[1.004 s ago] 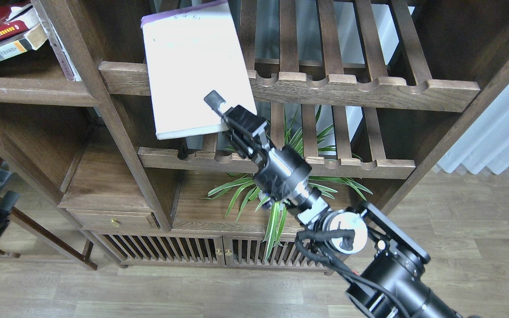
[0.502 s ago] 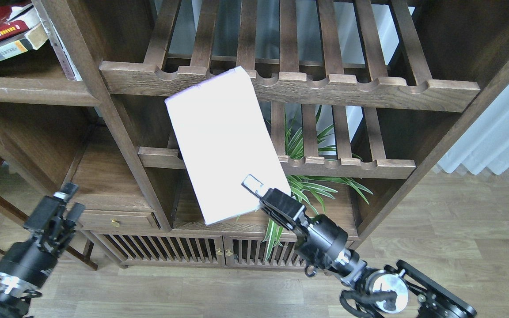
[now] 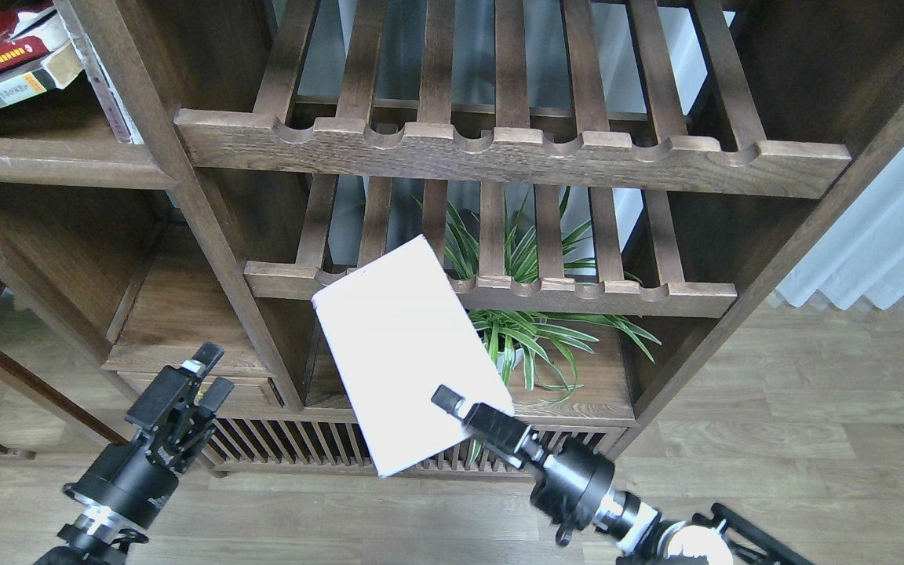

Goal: Organize books on shelf
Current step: 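Pull the white booklet down and grasp it with the left gripper, then carry the white booklet with the left gripper to the side shelf, then release the booklet on the side shelf and hold arms still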

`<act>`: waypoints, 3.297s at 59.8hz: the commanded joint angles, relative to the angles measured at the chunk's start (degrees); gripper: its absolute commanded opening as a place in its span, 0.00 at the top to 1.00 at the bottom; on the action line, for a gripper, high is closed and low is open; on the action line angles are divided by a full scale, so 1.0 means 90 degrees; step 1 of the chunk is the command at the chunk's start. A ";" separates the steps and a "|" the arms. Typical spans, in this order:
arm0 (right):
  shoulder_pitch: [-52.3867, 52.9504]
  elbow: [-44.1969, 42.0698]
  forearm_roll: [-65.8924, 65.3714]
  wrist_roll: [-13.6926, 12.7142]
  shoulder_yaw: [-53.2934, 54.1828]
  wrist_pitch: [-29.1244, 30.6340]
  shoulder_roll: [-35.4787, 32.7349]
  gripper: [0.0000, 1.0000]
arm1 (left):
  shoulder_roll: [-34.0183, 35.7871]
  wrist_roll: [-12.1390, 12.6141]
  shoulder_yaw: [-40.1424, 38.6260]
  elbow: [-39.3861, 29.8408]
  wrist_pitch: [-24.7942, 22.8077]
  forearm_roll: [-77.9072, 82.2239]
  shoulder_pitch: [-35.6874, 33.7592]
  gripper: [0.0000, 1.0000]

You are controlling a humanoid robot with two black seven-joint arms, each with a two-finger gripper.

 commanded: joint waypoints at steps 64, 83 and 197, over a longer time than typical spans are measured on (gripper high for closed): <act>-0.0767 -0.0057 -0.0756 -0.0479 0.0187 0.0000 0.1210 0.93 | -0.0220 0.0094 0.1554 -0.0016 0.0000 0.0030 -0.0285 0.96; -0.0679 -0.0076 -0.1117 -0.0489 0.0139 0.0000 0.1210 0.21 | 0.0025 0.0094 0.1291 -0.0016 0.0000 0.0010 -0.0696 0.98; -0.0337 -0.0506 -0.1274 -0.0469 0.0305 0.0000 0.1405 0.01 | 0.3208 0.1198 -0.4580 0.0745 0.0000 0.3945 -0.4014 0.98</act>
